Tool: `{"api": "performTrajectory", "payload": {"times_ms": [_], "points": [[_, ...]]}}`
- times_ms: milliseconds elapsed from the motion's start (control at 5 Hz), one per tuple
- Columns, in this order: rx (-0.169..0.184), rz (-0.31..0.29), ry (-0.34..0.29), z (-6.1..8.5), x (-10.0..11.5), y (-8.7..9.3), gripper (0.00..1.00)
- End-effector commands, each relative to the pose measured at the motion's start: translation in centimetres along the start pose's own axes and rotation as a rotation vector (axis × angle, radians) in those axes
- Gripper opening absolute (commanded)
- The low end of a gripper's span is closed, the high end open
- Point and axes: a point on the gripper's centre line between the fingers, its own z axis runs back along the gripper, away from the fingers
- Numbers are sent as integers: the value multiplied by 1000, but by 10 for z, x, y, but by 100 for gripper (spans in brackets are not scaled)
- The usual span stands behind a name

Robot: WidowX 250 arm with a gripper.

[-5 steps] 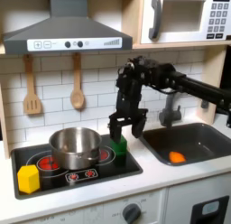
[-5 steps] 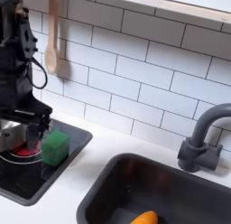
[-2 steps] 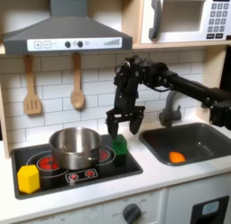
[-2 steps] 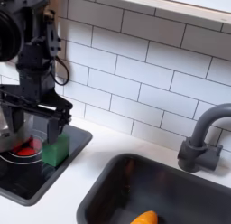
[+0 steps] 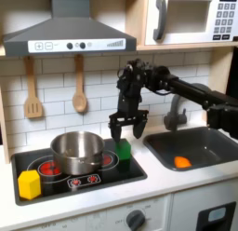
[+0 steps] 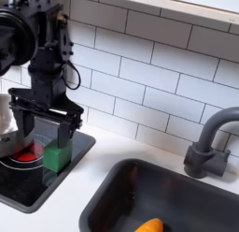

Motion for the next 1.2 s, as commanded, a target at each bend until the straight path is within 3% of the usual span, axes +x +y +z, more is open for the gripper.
{"api": "performTrajectory", "payload": {"times_ms": [0, 1000], "points": [[3, -7, 27, -12, 6, -1, 100], [8, -23, 57, -33, 11, -9, 100]]}}
